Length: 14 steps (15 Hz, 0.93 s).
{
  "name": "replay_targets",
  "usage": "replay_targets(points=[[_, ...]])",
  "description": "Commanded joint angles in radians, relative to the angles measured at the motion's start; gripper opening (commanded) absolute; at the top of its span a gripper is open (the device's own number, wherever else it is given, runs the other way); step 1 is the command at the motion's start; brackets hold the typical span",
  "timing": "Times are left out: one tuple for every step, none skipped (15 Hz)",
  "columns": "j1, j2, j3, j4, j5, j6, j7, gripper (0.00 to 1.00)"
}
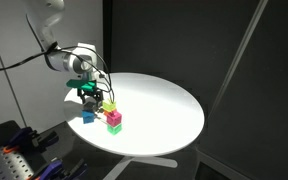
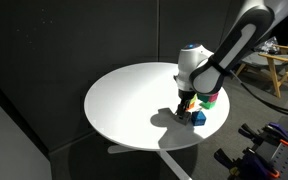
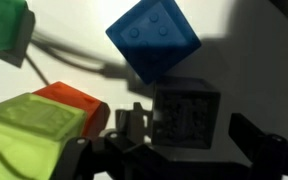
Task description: Pick up the gray block and put it on the blue block
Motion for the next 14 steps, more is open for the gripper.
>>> replay_targets(points=[[0.018,0.025,-0.018,0.032,-0.031,0.000,0.036,1.00],[0.019,0.030,-0.019,0.035,-0.031,0.000,0.036,1.00],[0.020,0.033,-0.020,0.038,-0.031,0.000,0.037,1.00],[0.022,0.036,-0.022,0.040,-0.031,-0.001,0.038,1.00],[0.023,0.040,-0.024,0.043,-0.032,-0.001,0.038,1.00],[0.024,0.043,-0.025,0.045,-0.031,-0.002,0.038,0.84],[0.026,0.047,-0.028,0.047,-0.033,-0.003,0.041,0.73],[0.028,0.050,-0.031,0.049,-0.034,-0.003,0.043,0.66],[0.029,0.051,-0.032,0.050,-0.032,-0.006,0.045,0.56],[0.030,0.050,-0.033,0.050,-0.030,-0.012,0.047,0.47],[0.032,0.046,-0.035,0.048,-0.030,-0.015,0.053,0.41],[0.038,0.036,-0.039,0.042,-0.034,-0.018,0.062,0.33],[0.039,0.028,-0.039,0.037,-0.034,-0.020,0.063,0.31],[0.041,0.015,-0.039,0.030,-0.033,-0.024,0.064,0.31]])
